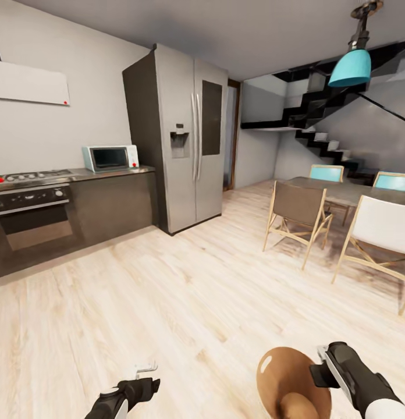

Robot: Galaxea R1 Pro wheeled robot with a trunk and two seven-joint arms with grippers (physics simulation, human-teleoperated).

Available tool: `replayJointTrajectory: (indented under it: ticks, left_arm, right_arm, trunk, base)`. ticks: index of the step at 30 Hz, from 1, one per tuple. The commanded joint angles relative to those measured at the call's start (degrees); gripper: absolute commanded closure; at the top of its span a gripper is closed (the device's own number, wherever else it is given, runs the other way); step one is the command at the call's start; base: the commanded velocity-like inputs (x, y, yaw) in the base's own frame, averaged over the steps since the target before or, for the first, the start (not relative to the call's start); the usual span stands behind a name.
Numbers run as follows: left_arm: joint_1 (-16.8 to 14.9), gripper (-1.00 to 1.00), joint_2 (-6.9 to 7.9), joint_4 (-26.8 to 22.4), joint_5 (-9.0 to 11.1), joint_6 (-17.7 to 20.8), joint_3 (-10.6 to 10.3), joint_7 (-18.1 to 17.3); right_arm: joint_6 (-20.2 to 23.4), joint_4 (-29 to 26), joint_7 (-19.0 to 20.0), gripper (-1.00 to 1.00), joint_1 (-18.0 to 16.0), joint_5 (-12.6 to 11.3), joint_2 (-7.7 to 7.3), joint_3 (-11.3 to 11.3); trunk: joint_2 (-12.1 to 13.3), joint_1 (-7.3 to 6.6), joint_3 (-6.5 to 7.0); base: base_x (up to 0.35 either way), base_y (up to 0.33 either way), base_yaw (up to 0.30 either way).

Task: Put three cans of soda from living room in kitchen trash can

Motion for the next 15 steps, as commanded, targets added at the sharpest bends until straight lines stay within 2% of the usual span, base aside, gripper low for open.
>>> replayJointTrajectory:
  ticks: [1, 13, 15]
  left_arm:
    - [0.0, -1.0, 0.0, 0.0, 0.0, -0.02, 0.0, 0.0]
    - [0.0, -1.0, 0.0, 0.0, 0.07, -0.04, -0.02, 0.0]
    - [0.0, -1.0, 0.0, 0.0, 0.08, -0.04, -0.03, 0.0]
  right_arm:
    - [0.02, 0.01, 0.33, 1.0, -0.03, -0.18, -0.34, -0.03]
    - [0.08, 0.01, 0.49, 1.0, -0.08, -0.31, -1.02, -0.09]
    - [0.1, 0.01, 2.01, 1.0, -0.08, -0.25, -1.06, -0.1]
  trunk:
    - [0.42, -0.23, 0.23]
    - [5.23, -2.86, 2.44]
    - [6.03, -3.3, 2.69]
  base:
    - [0.0, 0.0, -0.26]
    - [0.0, 0.0, -0.252]
    - [0.0, 0.0, -0.218]
